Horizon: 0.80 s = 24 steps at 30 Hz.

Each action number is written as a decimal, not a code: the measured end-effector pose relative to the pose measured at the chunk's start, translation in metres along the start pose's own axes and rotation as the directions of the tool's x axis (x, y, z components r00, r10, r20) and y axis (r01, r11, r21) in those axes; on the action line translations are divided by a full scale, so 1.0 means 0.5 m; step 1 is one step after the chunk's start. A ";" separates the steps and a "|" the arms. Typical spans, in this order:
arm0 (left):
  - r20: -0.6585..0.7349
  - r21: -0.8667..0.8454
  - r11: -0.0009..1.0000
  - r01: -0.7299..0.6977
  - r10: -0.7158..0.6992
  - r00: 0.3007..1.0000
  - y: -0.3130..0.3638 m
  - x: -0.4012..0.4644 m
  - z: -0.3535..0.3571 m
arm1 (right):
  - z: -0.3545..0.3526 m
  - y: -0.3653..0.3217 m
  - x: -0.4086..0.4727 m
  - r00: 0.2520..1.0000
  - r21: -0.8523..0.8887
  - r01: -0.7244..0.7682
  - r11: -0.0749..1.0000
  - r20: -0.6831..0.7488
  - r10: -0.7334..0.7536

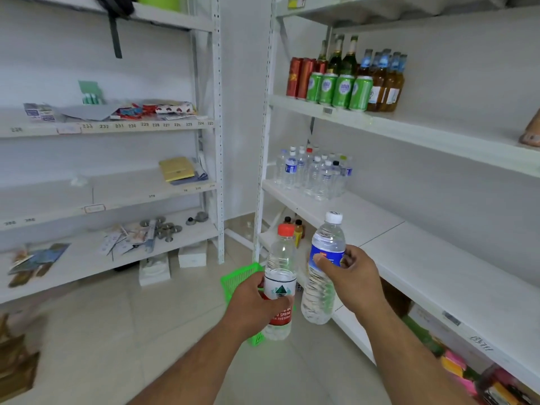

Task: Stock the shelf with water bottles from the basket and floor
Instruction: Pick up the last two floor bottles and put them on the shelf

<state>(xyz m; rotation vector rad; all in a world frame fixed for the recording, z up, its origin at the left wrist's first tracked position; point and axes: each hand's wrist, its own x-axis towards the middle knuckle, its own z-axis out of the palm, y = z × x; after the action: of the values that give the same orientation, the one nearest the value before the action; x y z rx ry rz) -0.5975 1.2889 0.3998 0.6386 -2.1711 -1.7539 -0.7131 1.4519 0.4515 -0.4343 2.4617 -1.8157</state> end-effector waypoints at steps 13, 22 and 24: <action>-0.018 0.069 0.996 0.053 -0.052 0.998 0.003 0.334 -0.055 | 0.144 0.029 0.320 0.998 0.003 0.019 1.000 0.054 -0.019; 0.019 0.083 0.996 0.043 -0.044 0.999 0.007 0.550 -0.100 | 0.238 0.012 0.500 0.998 -0.042 0.032 0.999 0.054 -0.030; 0.043 0.088 0.996 0.024 -0.027 0.999 0.005 0.602 -0.116 | 0.266 0.016 0.534 0.999 -0.056 0.026 0.998 0.038 -0.024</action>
<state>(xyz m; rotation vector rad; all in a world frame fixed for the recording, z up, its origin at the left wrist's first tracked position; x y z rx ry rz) -0.8302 1.0893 0.3972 0.6573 -2.2905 -1.7084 -0.9431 1.2625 0.4360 -0.4994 2.4987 -1.7346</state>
